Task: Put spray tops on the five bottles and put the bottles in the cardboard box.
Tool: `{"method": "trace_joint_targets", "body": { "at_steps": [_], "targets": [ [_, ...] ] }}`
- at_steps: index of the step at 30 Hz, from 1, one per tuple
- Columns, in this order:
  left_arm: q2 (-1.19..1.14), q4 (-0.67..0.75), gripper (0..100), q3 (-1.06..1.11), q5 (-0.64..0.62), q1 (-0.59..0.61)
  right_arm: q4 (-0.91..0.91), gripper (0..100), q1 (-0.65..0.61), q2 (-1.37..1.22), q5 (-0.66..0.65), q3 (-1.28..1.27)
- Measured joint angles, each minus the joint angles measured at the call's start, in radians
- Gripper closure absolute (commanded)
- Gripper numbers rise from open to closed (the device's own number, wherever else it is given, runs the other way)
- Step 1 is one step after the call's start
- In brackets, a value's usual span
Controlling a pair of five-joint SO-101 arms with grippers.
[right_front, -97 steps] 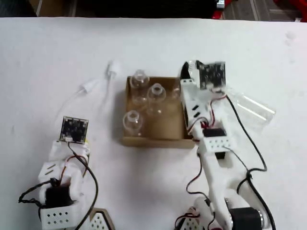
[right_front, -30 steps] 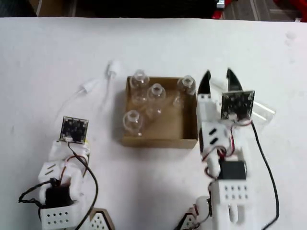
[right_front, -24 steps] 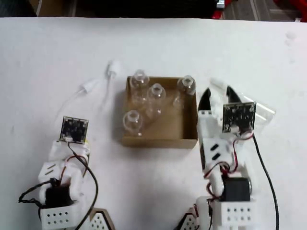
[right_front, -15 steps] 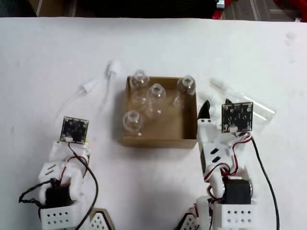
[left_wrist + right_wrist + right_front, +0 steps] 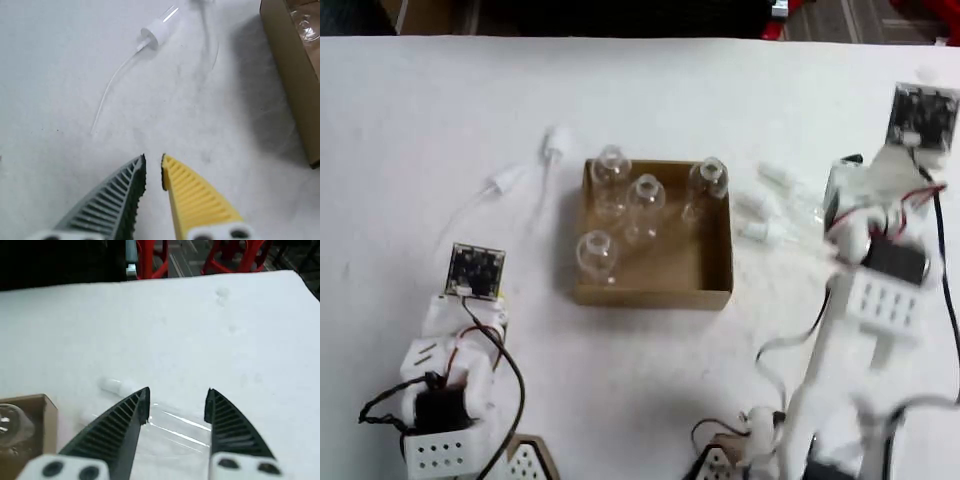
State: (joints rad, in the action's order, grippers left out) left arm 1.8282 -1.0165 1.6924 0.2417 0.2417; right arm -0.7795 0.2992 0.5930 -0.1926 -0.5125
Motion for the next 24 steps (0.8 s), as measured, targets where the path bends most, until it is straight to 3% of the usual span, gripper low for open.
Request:
{"method": "trace_joint_targets", "body": {
  "at_steps": [7,14,24],
  "targets": [
    [0.0,0.0,94,0.0,0.0,0.0,-0.021,84.0,0.005,-0.388,-0.293,0.227],
    [0.0,0.0,94,0.0,0.0,0.0,-0.238,84.0,-0.08,-0.626,-0.598,0.454],
    [0.0,0.0,94,0.0,0.0,0.0,-0.508,82.0,-0.132,-0.973,-0.769,0.801]
  ]
}}
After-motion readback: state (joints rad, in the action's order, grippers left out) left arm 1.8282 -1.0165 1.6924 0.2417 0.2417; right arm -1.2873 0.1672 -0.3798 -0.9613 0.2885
